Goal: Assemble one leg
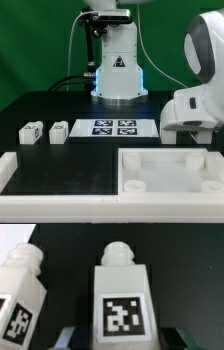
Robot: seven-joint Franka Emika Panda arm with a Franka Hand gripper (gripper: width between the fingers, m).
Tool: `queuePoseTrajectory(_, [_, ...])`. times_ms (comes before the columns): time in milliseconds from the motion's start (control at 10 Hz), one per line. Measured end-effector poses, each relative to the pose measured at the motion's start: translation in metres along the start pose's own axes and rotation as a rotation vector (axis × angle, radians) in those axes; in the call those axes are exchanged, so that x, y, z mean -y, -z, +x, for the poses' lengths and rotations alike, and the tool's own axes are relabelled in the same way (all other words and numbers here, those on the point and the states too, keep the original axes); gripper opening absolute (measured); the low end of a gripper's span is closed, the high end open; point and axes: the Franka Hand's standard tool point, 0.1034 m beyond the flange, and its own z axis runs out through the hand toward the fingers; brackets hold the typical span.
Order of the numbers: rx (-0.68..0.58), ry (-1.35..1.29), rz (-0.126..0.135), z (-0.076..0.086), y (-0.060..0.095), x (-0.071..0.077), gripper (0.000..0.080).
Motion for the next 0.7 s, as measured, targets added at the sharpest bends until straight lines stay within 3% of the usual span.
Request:
queuePoseTrajectory(300, [-0.002, 0.004, 0.001, 0.000, 0.001, -0.001, 0.0291])
queuePoseTrajectory(400, [-0.021, 0.030, 0.005, -0.001, 0.015, -0.007, 0.0291])
queuePoseTrajectory(700, [-0.131, 0.130, 0.033, -0.010, 0.086, -0.034, 0.0291])
